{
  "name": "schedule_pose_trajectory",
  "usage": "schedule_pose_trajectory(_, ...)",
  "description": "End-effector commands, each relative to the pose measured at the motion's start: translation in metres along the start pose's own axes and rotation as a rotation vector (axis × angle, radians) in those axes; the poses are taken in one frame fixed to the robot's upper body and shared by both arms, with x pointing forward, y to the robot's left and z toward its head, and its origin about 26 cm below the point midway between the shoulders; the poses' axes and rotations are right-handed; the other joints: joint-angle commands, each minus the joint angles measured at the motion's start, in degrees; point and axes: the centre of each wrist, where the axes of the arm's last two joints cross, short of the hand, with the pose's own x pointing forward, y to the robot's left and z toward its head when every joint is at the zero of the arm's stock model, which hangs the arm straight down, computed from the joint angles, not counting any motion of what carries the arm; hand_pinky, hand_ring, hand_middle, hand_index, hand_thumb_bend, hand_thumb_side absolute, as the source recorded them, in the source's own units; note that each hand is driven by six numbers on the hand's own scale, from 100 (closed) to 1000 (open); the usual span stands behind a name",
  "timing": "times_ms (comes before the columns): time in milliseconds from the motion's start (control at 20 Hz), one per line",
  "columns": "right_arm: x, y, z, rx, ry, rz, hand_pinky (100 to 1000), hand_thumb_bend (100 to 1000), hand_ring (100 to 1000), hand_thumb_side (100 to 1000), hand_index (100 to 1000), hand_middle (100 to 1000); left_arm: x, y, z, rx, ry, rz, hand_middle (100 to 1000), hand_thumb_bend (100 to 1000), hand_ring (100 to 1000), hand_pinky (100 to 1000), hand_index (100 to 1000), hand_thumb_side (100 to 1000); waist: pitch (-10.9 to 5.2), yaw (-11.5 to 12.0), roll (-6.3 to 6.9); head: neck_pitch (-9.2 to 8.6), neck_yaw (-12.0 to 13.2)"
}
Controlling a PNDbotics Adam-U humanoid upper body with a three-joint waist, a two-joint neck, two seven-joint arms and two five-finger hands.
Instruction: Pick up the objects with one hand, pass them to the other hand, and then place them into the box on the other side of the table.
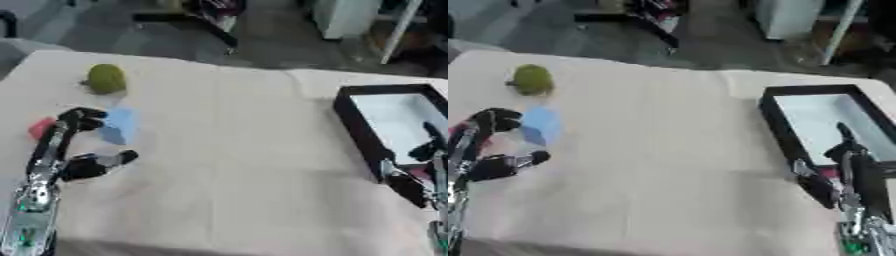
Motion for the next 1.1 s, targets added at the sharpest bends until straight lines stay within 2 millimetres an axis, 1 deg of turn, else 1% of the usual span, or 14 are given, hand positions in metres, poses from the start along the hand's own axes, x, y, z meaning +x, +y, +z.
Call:
schedule_pose_trajectory(50, -0.005, -0.009, -0.003, -0.020, -0.005, 0.035, 546, 201, 655, 420, 1000, 555, -0.005, 0.059, -0.016, -0.011, 0.055, -0.243, 730, 816, 720, 802, 806, 348, -0.94, -0.1, 0.71, 0.33, 0.4)
schedule_pose_trajectory(150, -0.007, -0.008, -0.003, -0.015, -0.006, 0.043, 546, 199, 655, 424, 1000, 555, -0.017, 0.099, -0.026, -0.061, 0.123, -0.412, 755, 784, 744, 821, 854, 353, -1.18, -0.4, 1.22, 0.33, 1.4)
schedule_pose_trajectory(250, -0.008, -0.008, -0.003, -0.009, -0.009, 0.050, 545, 196, 655, 423, 1000, 555, -0.037, 0.133, -0.033, -0.157, 0.208, -0.536, 770, 767, 755, 830, 882, 347, -1.52, -0.7, 1.72, 0.34, 4.1)
schedule_pose_trajectory(300, -0.009, -0.008, -0.002, -0.006, -0.009, 0.054, 546, 194, 655, 424, 1000, 555, -0.048, 0.148, -0.034, -0.209, 0.256, -0.576, 779, 744, 763, 837, 898, 342, -1.72, -0.8, 1.98, 0.34, 5.9)
schedule_pose_trajectory(400, -0.011, -0.007, -0.002, -0.001, -0.010, 0.060, 546, 192, 655, 425, 1000, 554, -0.068, 0.173, -0.035, -0.294, 0.348, -0.628, 783, 709, 768, 839, 912, 332, -1.99, -1.1, 2.30, 0.34, 8.8)
schedule_pose_trajectory(500, -0.011, -0.007, -0.002, 0.001, -0.013, 0.062, 545, 191, 654, 425, 1000, 554, -0.085, 0.189, -0.034, -0.351, 0.418, -0.651, 779, 689, 765, 835, 909, 321, -2.12, -1.4, 2.42, 0.34, 10.5)
schedule_pose_trajectory(600, -0.010, -0.007, -0.002, 0.002, -0.016, 0.062, 546, 189, 655, 426, 1000, 554, -0.099, 0.195, -0.033, -0.398, 0.473, -0.651, 783, 633, 769, 835, 910, 319, -2.19, -1.7, 2.43, 0.34, 11.5)
schedule_pose_trajectory(700, -0.010, -0.006, -0.002, 0.003, -0.016, 0.062, 546, 187, 655, 427, 1000, 554, -0.110, 0.195, -0.033, -0.435, 0.502, -0.630, 784, 605, 769, 833, 908, 303, -2.22, -1.9, 2.40, 0.34, 12.0)
schedule_pose_trajectory(800, -0.010, -0.006, -0.002, 0.003, -0.017, 0.062, 546, 186, 654, 427, 1000, 554, -0.116, 0.192, -0.035, -0.473, 0.515, -0.610, 787, 590, 770, 834, 911, 296, -2.22, -2.0, 2.35, 0.34, 12.1)
schedule_pose_trajectory(850, -0.010, -0.006, -0.002, 0.004, -0.017, 0.061, 546, 186, 654, 427, 1000, 554, -0.118, 0.190, -0.037, -0.491, 0.516, -0.604, 787, 598, 771, 833, 910, 293, -2.22, -2.1, 2.34, 0.34, 12.2)
schedule_pose_trajectory(950, -0.010, -0.006, -0.002, 0.004, -0.018, 0.060, 545, 185, 654, 428, 1000, 554, -0.119, 0.186, -0.041, -0.514, 0.503, -0.587, 786, 643, 769, 831, 903, 301, -2.20, -2.1, 2.32, 0.34, 12.2)
schedule_pose_trajectory(1100, -0.010, -0.006, -0.002, 0.004, -0.017, 0.059, 546, 184, 654, 428, 1000, 554, -0.116, 0.182, -0.047, -0.519, 0.460, -0.554, 785, 693, 767, 829, 895, 304, -2.15, -2.2, 2.29, 0.34, 12.2)
